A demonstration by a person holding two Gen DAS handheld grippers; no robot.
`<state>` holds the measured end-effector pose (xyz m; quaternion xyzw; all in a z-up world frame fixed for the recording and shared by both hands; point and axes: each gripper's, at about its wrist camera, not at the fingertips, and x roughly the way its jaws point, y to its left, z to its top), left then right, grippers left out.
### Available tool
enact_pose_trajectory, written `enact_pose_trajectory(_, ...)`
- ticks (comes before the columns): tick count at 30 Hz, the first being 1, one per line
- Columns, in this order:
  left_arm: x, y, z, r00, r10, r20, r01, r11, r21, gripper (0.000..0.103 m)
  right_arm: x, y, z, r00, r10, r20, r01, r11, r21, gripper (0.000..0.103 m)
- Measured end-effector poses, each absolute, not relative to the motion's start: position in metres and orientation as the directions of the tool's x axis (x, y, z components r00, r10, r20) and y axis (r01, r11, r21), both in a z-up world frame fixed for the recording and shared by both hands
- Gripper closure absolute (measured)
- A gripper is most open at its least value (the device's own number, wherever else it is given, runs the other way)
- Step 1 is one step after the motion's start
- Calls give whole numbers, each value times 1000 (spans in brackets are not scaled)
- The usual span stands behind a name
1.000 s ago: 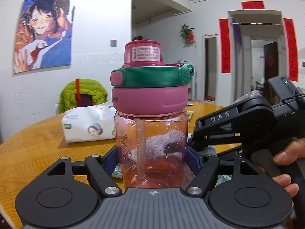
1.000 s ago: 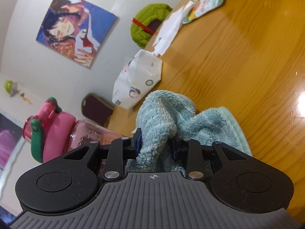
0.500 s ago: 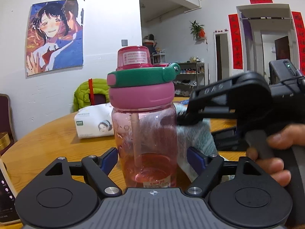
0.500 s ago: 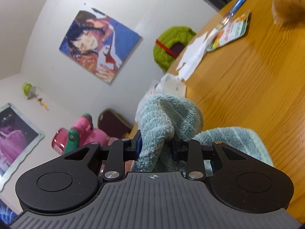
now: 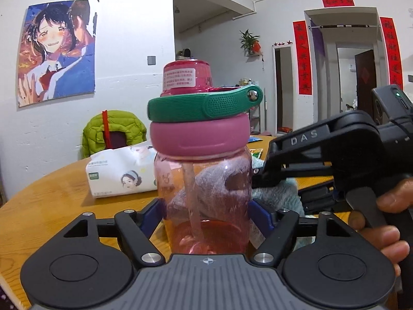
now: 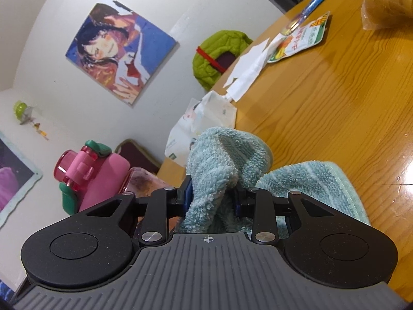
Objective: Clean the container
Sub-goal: 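Swipe the towel up the bottle side toward the lid, right gripper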
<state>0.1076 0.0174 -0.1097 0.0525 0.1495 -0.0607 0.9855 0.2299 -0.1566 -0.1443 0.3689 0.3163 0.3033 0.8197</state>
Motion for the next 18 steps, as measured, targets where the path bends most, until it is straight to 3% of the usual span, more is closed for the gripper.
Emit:
enact_pose_trajectory(5,104,19,-111,945,-113,-308,142,987,75,32,228,-162,-143,625,732,-269,-260,521,813,68)
enact_pose_trajectory(6,105,20,-112,943,-119,-309,147,987,68,32,227,-167,-142,632,742,-224,-271,483,833,68)
enact_pose_trajectory(10,106,20,-112,942,-127,-309,153,986,60,32,221,-194,-141,601,789,124,-392,157,907,68)
enact_pose_trajectory(13,105,19,-112,943,-125,-308,151,986,63,32,224,-195,-147,555,811,186,-383,51,922,68)
enact_pose_trajectory(15,105,19,-112,943,-125,-307,151,987,63,32,230,-188,-155,545,829,125,-322,69,944,68)
enact_pose_trajectory(18,105,19,-112,944,-122,-307,149,987,65,32,239,-174,-163,542,829,-137,-206,290,935,68)
